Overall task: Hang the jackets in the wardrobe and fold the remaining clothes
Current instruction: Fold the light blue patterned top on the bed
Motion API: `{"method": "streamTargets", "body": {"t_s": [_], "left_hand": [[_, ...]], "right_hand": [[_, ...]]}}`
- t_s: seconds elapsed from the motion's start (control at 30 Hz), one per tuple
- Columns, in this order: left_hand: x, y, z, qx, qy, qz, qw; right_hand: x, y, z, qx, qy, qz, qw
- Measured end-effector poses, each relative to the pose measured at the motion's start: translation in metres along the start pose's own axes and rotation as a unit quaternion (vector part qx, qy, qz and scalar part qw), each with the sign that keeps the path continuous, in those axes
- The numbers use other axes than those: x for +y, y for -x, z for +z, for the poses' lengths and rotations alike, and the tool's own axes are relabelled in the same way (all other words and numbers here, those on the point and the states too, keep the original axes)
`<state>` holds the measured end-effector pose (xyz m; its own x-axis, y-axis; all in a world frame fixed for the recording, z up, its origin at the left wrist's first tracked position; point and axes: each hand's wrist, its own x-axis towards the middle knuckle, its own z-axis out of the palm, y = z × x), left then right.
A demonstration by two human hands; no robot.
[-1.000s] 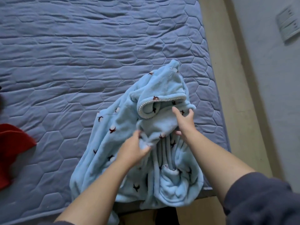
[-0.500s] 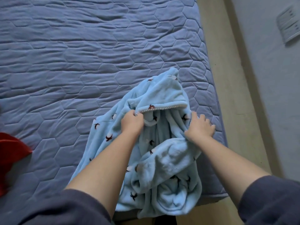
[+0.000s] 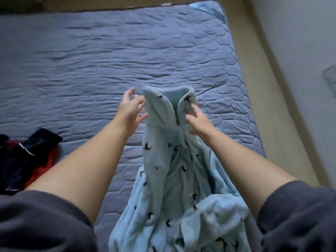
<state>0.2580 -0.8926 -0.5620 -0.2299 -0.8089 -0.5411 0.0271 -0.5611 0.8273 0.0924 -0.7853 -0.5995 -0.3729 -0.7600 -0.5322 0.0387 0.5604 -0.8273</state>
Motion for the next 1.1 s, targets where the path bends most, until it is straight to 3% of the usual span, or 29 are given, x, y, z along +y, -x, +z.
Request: {"method": "streamTargets", "body": {"t_s": [0.13, 0.37, 0.57, 0.7, 0.77, 0.83, 0.97, 1.03, 1.1], "left_hand": [[-0.003, 0.005, -0.010, -0.008, -0.128, -0.026, 0.991], [-0.171, 0.069, -0.105, -0.003, -0.333, -0.204, 0.921], [-0.256, 0.114, -0.156, 0.008, -0.581, -0.157, 0.799], [-0.284, 0.141, -0.174, -0.073, -0.652, -0.156, 0.738], [-0.286, 0.143, -0.186, -0.076, -0.639, -0.167, 0.747], [-0.278, 0.139, -0.197, -0.060, -0.585, -0.174, 0.790], [-0.225, 0.121, -0.231, 0.057, -0.496, -0.144, 0.854], [-0.177, 0.107, -0.262, 0.120, -0.486, -0.091, 0.861], [-0.118, 0.087, -0.295, 0.161, -0.508, -0.034, 0.845]], "right_hand": [[-0.012, 0.001, 0.006, -0.023, 0.002, -0.021, 1.000], [0.131, 0.038, 0.050, -0.082, 0.126, 0.097, 0.984], [0.218, 0.072, 0.114, -0.092, 0.161, 0.168, 0.968], [0.248, 0.103, 0.159, -0.106, 0.188, 0.153, 0.964], [0.247, 0.108, 0.172, -0.093, 0.198, 0.135, 0.967], [0.238, 0.107, 0.179, -0.099, 0.193, 0.125, 0.968], [0.197, 0.101, 0.205, -0.153, 0.184, 0.102, 0.965], [0.169, 0.099, 0.230, -0.179, 0.172, 0.081, 0.965], [0.137, 0.095, 0.262, -0.202, 0.165, 0.053, 0.964]]}}
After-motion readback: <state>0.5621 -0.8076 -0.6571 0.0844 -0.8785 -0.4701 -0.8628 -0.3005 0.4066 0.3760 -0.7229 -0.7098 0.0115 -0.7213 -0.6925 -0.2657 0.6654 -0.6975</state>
